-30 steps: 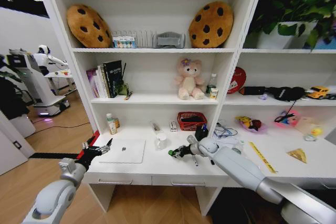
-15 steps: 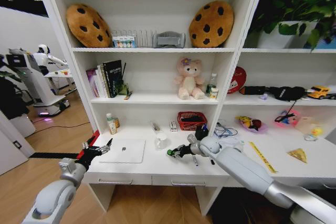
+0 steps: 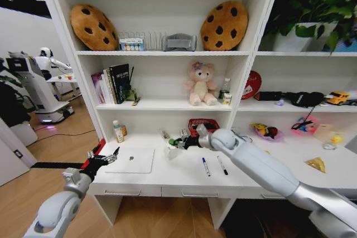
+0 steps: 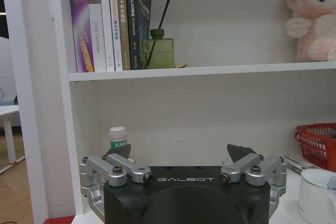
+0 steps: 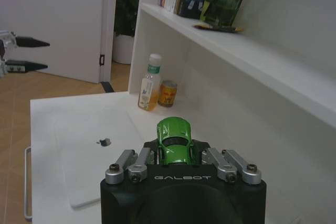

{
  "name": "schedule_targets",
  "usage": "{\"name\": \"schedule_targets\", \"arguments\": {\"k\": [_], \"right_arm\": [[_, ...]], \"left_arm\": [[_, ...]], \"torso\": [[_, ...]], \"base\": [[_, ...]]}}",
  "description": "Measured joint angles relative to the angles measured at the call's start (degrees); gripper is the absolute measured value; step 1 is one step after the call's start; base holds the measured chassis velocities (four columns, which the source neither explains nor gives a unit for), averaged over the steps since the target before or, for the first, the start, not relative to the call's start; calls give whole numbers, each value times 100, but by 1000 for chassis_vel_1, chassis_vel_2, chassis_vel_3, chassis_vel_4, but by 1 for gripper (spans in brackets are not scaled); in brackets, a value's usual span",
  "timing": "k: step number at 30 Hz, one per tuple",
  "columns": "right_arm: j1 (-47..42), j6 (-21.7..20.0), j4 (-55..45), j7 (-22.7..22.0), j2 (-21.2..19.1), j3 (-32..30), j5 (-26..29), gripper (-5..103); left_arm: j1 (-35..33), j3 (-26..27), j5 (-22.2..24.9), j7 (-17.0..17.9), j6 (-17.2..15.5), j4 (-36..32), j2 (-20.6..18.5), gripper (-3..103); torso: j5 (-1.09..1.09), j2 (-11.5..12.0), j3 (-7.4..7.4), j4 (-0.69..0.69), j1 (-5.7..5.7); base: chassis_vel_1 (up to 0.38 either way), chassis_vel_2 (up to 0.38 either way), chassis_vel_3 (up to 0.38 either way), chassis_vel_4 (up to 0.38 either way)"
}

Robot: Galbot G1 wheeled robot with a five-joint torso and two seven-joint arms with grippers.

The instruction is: Organize the objects on the table.

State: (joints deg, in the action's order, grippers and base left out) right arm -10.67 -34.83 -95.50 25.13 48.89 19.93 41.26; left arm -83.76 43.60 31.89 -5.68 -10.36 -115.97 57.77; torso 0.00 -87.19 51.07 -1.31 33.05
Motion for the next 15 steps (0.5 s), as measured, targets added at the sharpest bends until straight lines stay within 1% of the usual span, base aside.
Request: {"name": "schedule_targets", "arguments": {"k": [2, 3, 4, 5, 8, 9, 11, 12, 14, 15], "right_arm": [[331, 25, 158, -87, 73, 0, 125, 33], [331, 25, 158, -87, 73, 0, 125, 33], [590, 55, 388, -135, 160, 8, 180, 33], [590, 55, 388, -135, 160, 8, 180, 33], [1243, 161, 1224, -132, 466, 94, 173, 33], [1243, 161, 1224, -132, 466, 94, 173, 33], [1732, 192, 1822, -101, 696, 275, 144, 33], [1732, 192, 1822, -101, 696, 275, 144, 33], [2042, 255, 2366, -75, 929, 405, 78, 33], [2042, 255, 2366, -75, 929, 405, 78, 33]], "left_arm": [[0, 0, 0, 0, 0, 0, 0, 100], [0, 0, 0, 0, 0, 0, 0, 100], [0, 0, 0, 2, 0, 0, 0, 100], [0, 0, 0, 2, 0, 0, 0, 100], [0, 0, 0, 0, 0, 0, 0, 100], [0, 0, 0, 0, 0, 0, 0, 100], [0, 0, 0, 1, 0, 0, 0, 100], [0, 0, 0, 1, 0, 0, 0, 100], [0, -1, 0, -6, 0, -1, 0, 100], [0, -1, 0, -6, 0, -1, 0, 100]], "torso": [[0, 0, 0, 0, 0], [0, 0, 0, 0, 0], [-1, 0, 0, -1, 0], [-1, 0, 0, -1, 0], [0, 0, 0, -1, 0], [0, 0, 0, -1, 0], [0, 0, 0, 0, 1], [0, 0, 0, 0, 1], [-1, 0, 0, -1, 0], [-1, 0, 0, -1, 0]], "base": [[0, 0, 0, 0], [0, 0, 0, 0], [0, 0, 0, 0], [0, 0, 0, 0], [0, 0, 0, 0], [0, 0, 0, 0], [0, 0, 0, 0], [0, 0, 0, 0], [0, 0, 0, 0], [0, 0, 0, 0]]}}
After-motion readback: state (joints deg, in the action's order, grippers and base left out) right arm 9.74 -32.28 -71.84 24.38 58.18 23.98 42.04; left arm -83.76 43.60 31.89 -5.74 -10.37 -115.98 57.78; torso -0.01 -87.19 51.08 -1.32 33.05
